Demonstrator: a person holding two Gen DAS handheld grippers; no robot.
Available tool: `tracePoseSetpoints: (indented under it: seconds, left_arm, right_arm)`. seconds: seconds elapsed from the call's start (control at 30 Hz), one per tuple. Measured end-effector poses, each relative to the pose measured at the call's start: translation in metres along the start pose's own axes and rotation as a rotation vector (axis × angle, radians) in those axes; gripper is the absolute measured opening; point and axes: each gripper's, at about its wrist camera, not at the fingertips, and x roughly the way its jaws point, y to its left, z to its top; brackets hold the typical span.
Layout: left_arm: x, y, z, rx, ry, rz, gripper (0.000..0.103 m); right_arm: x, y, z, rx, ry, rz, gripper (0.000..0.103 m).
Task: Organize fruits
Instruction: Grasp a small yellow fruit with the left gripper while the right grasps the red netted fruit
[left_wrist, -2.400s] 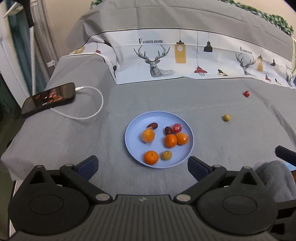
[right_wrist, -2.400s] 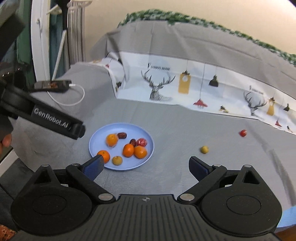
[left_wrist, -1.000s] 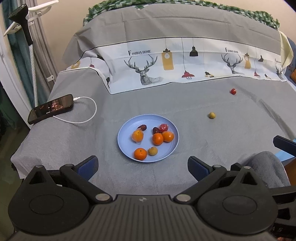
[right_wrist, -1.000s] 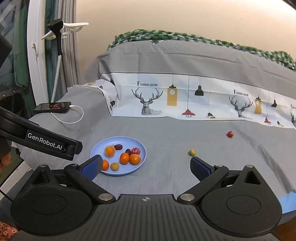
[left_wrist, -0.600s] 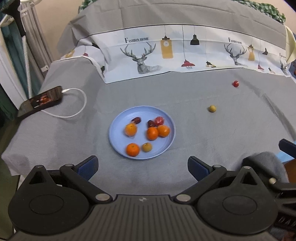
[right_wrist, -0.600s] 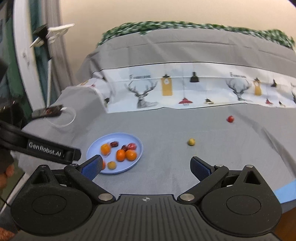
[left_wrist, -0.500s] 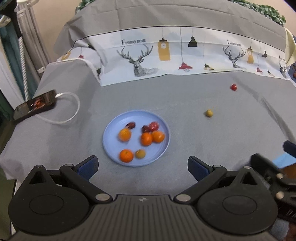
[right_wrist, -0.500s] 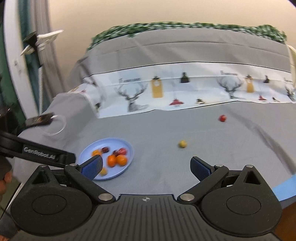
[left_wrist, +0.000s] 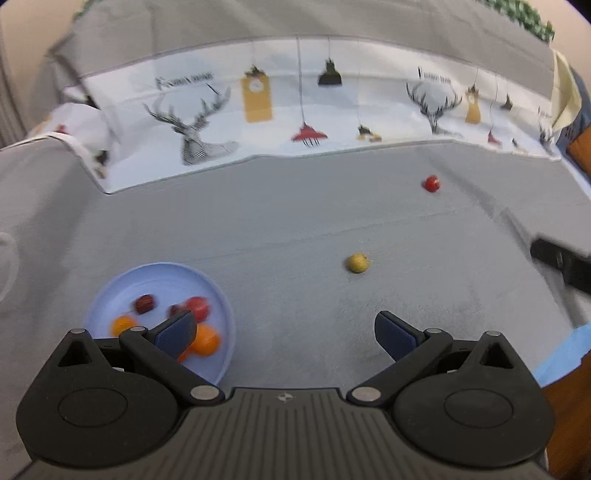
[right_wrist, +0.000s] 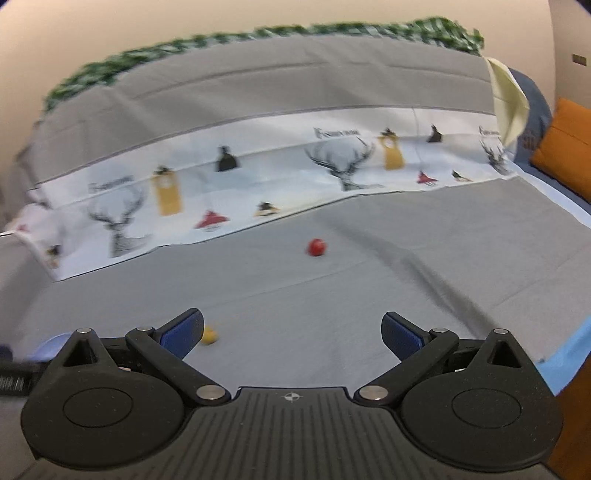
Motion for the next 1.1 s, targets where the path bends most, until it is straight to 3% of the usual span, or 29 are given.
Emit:
tracePoseSetpoints:
  seconds: [0.23,0.43,0.63,0.73,0.77,0.8,0.83,0.87,1.0,1.1]
  left_arm:
    - [0.098,-0.039,0.03,0.034,0.03,-0.032,0.103]
    - [0.167,-0.054,0.046,0.1,0.01,-0.011,0.103]
    - [0.217,-0.061,0.046,0.132,0.091,-0.03,0.103]
    - [0.219,-0.058,0.041,0.122,0.069,-0.042,0.103]
    - [0.217,-0.057,0.04,0.115,0.074,-0.043,0.099]
    - [0.213,-0.054,0.039,0.101,0.062,-0.062,0.075]
    - [0.208,-0.054,0.038,0.1,0.045,-0.093,0.057]
    - [0.203,-0.056,0.039,0.126,0.035,-0.107,0.029]
    - [0.193,-0.059,0.036,0.187,0.032,-0.095,0.028]
    - [0.171,-0.049,0.037,0.186,0.03,-0.114,0.028]
  right_arm:
    - [0.151,-0.008,0.029,-0.001,0.005,-0.068,0.102]
    - [0.27,-0.011,0.035,-0.034,0.048,-0.095,0.102]
    - [0.332,-0.013,0.034,-0.028,0.052,-0.122,0.102]
    - [0.341,-0.013,0.028,-0.041,0.012,-0.12,0.102]
    - [0.338,-0.013,0.028,-0.044,0.002,-0.11,0.09]
    - [0.333,-0.01,0.028,-0.06,-0.019,-0.074,0.073]
    - [0.33,-0.005,0.028,-0.1,-0.025,-0.047,0.035]
    - [0.328,0.0,0.028,-0.141,-0.018,-0.055,0.032]
    - [0.307,0.0,0.027,-0.095,0.04,-0.076,0.032]
    - [0.254,-0.008,0.027,0.026,0.024,-0.047,0.032]
